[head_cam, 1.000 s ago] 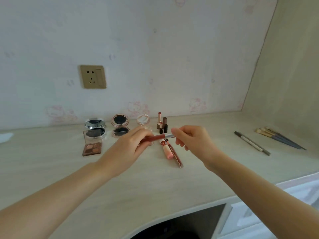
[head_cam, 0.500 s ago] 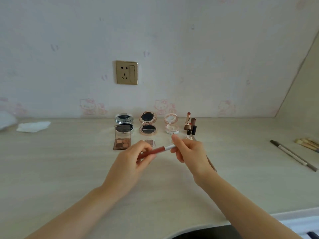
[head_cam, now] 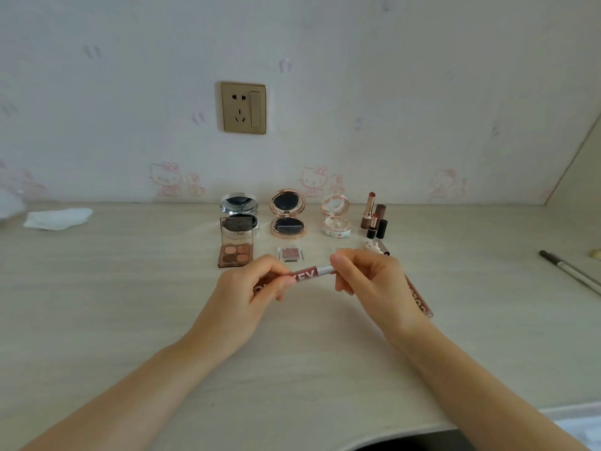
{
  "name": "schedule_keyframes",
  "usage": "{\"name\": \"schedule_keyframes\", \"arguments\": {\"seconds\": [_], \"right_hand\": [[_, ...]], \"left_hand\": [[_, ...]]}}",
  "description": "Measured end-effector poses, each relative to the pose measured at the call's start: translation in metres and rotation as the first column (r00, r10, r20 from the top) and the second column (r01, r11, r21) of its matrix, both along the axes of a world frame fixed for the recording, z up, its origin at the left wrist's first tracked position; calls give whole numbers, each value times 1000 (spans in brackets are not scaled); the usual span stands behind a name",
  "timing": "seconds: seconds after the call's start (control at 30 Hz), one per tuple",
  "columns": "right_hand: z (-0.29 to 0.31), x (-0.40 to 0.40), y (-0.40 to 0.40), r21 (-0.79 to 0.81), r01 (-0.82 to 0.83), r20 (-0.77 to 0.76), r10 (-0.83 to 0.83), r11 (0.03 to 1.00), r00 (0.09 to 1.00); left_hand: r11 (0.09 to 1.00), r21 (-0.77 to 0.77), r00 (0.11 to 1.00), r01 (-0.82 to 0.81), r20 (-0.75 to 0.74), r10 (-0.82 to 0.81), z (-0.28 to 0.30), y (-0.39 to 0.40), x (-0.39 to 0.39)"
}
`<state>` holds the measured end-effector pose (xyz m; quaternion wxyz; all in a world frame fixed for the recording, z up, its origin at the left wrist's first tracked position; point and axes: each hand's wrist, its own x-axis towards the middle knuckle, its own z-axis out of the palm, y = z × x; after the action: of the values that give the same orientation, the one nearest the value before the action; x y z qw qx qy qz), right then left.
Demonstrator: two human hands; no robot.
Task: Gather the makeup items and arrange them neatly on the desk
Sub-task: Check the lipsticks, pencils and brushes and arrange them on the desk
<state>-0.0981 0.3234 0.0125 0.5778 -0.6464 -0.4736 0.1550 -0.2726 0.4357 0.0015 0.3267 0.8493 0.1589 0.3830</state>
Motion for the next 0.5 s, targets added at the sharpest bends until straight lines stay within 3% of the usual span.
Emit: {"name": "schedule_keyframes", "arguments": {"seconds": [0.17, 0.3, 0.5], "right_hand": [[0, -1, -3, 23, -88, -62, 89, 996, 994], [3, -4, -6, -21, -110, -120, 106, 994, 987], [3, -6, -4, -41, 0, 56, 2, 999, 998]], "left_hand": [[999, -47, 1000, -14, 0, 14, -1, 2, -1], [999, 19, 999, -39, -20, 39, -1, 1, -1], [956, 264, 986, -129, -73, 153, 0, 0, -3]]}}
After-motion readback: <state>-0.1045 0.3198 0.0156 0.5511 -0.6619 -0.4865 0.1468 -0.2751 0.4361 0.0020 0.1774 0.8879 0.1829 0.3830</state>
